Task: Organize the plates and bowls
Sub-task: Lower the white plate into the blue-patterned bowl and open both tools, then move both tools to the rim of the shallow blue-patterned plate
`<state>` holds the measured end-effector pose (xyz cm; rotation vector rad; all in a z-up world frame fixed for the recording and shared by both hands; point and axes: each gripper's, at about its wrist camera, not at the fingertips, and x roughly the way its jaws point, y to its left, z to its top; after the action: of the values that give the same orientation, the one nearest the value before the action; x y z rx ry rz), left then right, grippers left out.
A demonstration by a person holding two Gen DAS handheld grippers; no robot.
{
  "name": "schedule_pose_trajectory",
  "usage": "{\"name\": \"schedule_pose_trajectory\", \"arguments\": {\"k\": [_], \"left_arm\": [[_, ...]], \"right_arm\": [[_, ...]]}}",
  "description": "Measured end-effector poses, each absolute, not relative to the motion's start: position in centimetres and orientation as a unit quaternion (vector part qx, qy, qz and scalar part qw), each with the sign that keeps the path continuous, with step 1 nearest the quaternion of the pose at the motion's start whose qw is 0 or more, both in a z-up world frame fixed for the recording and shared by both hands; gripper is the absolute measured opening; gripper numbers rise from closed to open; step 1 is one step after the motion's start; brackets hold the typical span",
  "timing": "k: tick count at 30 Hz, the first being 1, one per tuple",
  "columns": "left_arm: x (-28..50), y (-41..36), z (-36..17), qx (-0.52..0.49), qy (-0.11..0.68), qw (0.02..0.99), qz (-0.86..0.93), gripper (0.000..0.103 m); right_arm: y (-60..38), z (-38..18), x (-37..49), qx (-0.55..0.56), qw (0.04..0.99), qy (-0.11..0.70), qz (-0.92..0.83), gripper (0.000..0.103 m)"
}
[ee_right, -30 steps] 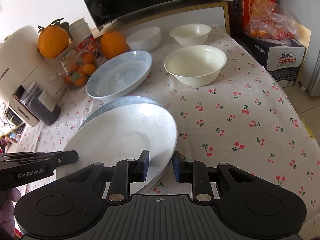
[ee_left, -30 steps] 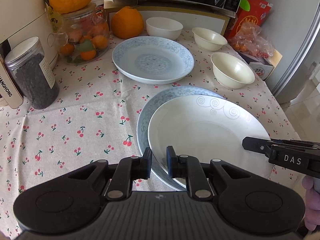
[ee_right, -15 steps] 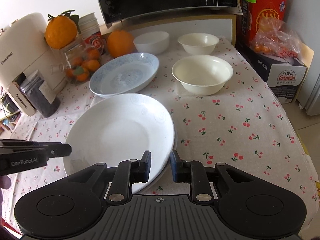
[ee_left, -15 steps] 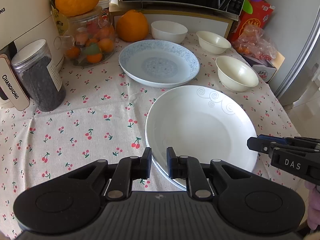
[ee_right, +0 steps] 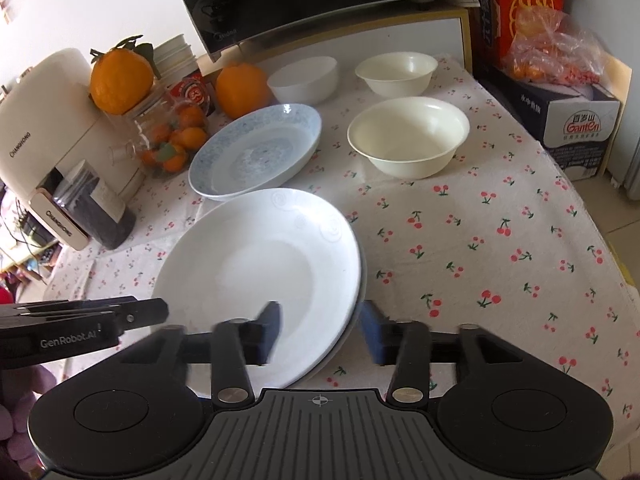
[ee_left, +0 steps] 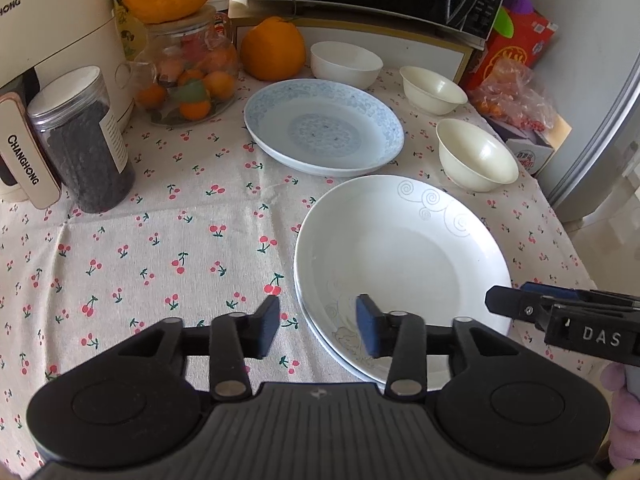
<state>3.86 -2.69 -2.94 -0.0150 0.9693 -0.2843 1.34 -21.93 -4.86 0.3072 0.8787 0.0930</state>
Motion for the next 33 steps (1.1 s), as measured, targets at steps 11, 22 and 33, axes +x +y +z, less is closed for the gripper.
{"name": "schedule_pose_trajectory", "arguments": {"k": [11, 22, 33], "left_arm": [[3.9, -2.3, -1.2, -0.01, 0.452, 0.885, -0.113, 0.089], [5.1, -1.7, 1.8, -0.021, 0.429, 0.9, -0.072, 0.101], [8.1, -0.4, 2.0, -0.054, 0.418, 0.906, -0.027, 0.102]], "right_arm": [[-22.2, -0.5, 2.0, 0.156, 0.9, 0.405, 0.041, 0.086], [-22.2, 2.9, 3.8, 0.159, 0.905, 0.392, 0.032, 0.091], [-22.4, 3.5, 7.3, 0.183, 0.905, 0.383, 0.027, 0.094]]}}
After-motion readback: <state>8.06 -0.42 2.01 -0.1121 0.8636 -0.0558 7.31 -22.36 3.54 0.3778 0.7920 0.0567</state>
